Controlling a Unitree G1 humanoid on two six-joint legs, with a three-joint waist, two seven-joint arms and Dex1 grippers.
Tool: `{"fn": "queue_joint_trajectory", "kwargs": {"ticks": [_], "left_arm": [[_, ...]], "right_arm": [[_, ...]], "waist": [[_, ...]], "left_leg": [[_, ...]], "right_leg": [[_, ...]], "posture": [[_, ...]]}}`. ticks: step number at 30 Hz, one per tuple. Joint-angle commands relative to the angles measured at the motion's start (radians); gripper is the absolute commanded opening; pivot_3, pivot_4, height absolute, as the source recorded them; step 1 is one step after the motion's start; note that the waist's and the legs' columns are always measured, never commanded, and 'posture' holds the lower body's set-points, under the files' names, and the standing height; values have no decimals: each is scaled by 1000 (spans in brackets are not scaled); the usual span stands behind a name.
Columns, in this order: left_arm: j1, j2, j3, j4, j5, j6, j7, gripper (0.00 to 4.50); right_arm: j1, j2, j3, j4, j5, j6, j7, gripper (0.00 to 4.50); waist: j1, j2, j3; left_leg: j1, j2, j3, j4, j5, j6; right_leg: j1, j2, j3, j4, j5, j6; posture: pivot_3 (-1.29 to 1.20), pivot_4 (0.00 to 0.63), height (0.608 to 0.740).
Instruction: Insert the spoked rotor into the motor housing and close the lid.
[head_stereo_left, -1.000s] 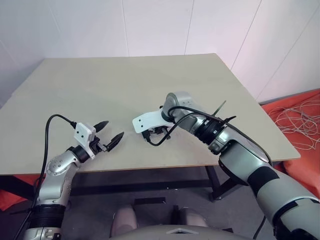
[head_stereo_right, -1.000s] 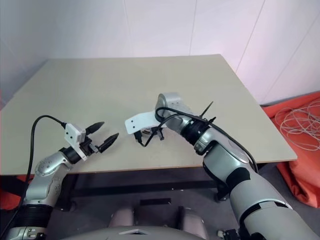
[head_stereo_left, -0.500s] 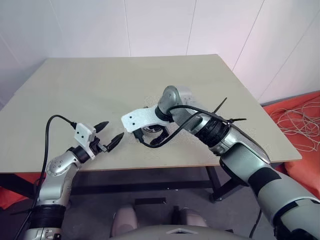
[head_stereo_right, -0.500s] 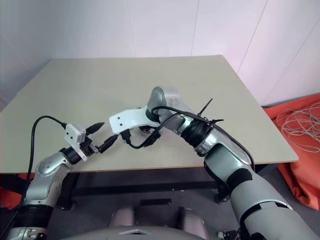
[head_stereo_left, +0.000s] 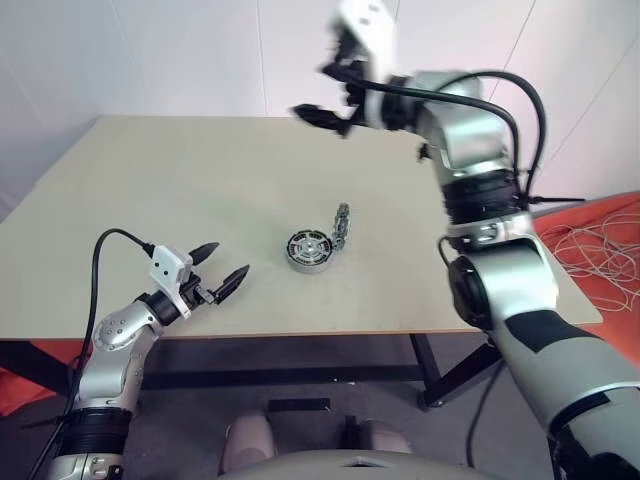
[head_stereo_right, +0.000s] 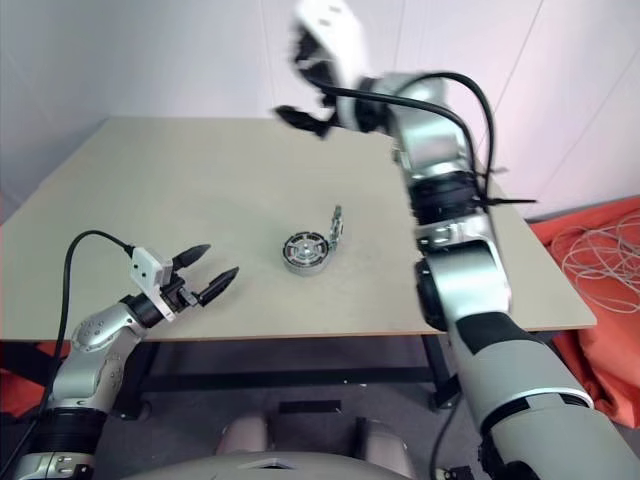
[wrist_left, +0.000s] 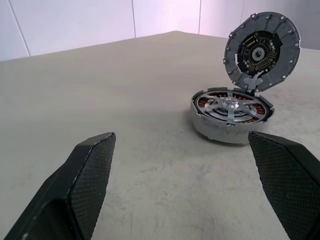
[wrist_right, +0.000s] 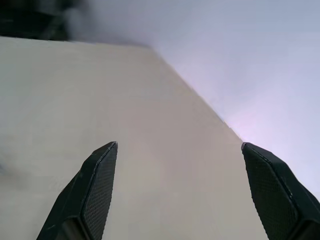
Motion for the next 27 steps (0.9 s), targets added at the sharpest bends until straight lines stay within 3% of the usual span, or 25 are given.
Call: {"fn": "queue_joint_trajectory", "kwargs": {"ticks": [1, 4, 7, 12, 18, 27], "left_arm": [[-19, 17, 16, -13, -6, -9, -7, 4500], [-23, 20, 14, -10, -6, -8, -9, 4500], [-29, 22, 15, -4, -6, -8, -12, 4500], [-40, 25, 16, 5, -2, -12, -12, 4500], [-50, 21, 16, 10, 4, -18, -2, 4500], [-40, 18, 15, 1, 4, -19, 6, 4500]], "right_arm": [[107, -77, -51, 15, -2, -36, -109, 4482], [271, -119, -51, -51, 18, -4, -119, 4482], [398, -125, -66, -121, 57, 61, -129, 3846], [535, -92, -18, -268, 113, 162, -93, 2118], [576, -40, 48, -316, 127, 199, -107, 27], [541, 20, 98, -381, 171, 234, -110, 27]], "waist": [[-2, 2, 1], [-8, 5, 1], [-11, 9, 1], [-9, 13, 1], [-3, 12, 1], [-4, 12, 1]], "left_leg": [[-1, -1, 0, 0, 0, 0], [-2, -1, 2, -1, 0, 0], [-7, 2, 2, -3, 1, -1], [-10, 3, 3, -3, 1, -1], [-4, 3, 3, -1, 1, -1], [-3, 0, 2, -1, 1, -1]], "right_leg": [[0, 0, 0, 0, 1, 1], [-4, 2, 0, 6, 3, -2], [-9, 6, 0, 6, 3, -8], [-15, 7, 0, 6, 3, -10], [-8, 6, 0, 6, -1, -3], [-7, 3, -1, 6, 0, -1]], "posture": [[0, 0, 740], [0, 0, 740], [0, 0, 740], [0, 0, 740], [0, 0, 740], [0, 0, 740]]}}
